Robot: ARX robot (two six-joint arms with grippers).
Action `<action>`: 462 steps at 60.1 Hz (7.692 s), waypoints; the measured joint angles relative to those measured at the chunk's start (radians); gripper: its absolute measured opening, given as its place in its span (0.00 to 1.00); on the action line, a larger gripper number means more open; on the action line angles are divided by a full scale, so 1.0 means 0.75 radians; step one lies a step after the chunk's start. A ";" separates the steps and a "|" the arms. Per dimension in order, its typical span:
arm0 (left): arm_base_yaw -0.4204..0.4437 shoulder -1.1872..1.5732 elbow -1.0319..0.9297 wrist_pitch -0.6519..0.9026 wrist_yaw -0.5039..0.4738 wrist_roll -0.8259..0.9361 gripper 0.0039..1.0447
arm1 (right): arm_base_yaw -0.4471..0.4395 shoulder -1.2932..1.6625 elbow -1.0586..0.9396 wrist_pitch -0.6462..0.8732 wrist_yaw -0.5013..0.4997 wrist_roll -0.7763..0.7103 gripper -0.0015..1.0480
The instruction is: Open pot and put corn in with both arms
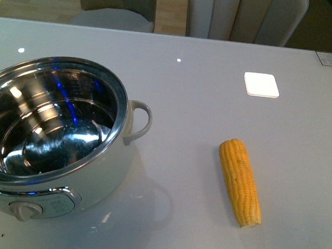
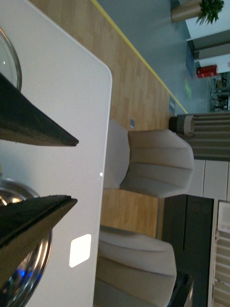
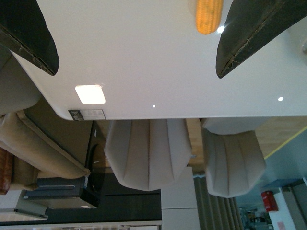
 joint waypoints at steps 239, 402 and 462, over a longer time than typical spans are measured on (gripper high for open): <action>-0.500 -1.630 -0.174 -1.428 -0.491 0.010 0.93 | 0.480 2.848 0.921 0.593 0.139 -0.123 0.92; -0.500 -1.630 -0.174 -1.428 -0.491 0.010 0.93 | 1.046 2.892 1.818 -0.084 -0.169 0.779 0.26; -0.500 -1.630 -0.174 -1.428 -0.491 0.009 0.93 | 0.533 1.926 1.071 0.077 -0.044 0.711 0.92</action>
